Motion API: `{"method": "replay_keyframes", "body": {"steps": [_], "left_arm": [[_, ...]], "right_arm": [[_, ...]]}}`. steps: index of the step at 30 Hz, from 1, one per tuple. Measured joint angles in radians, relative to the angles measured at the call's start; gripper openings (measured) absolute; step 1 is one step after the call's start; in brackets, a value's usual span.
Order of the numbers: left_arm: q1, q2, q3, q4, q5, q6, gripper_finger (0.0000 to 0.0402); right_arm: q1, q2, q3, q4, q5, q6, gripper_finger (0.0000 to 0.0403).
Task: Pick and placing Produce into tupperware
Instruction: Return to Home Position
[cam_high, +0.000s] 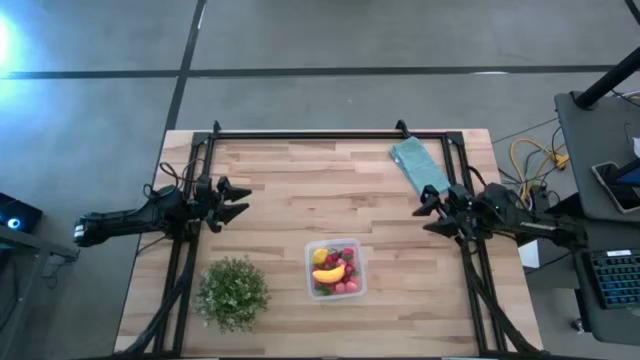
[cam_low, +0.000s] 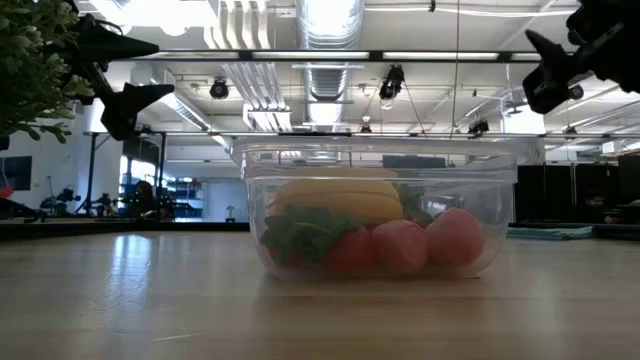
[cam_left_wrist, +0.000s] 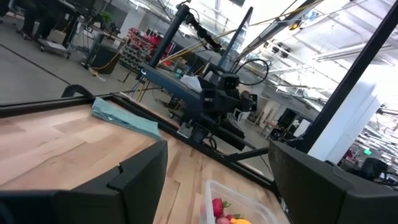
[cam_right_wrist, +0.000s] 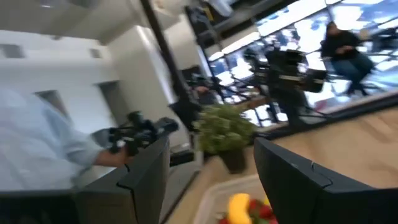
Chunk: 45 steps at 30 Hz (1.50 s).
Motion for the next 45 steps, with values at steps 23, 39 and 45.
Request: {"method": "replay_keyframes", "body": {"steps": [23,39,45], "left_arm": [[0.000,0.011,0.000,-0.038,0.000,0.001,0.0265],[0.000,0.012,0.000,-0.035,0.001,0.002,0.0265],[0.000,0.013,0.000,-0.035,0.001,0.002,0.0265]], "right_arm": [[0.236,0.058,0.001,-0.104,0.307,-0.091,0.0224],[0.236,0.057,0.001,-0.241,0.333,-0.146,0.0224],[0.236,0.082,0.001,-0.260,0.470,-0.245,0.0224]]}}
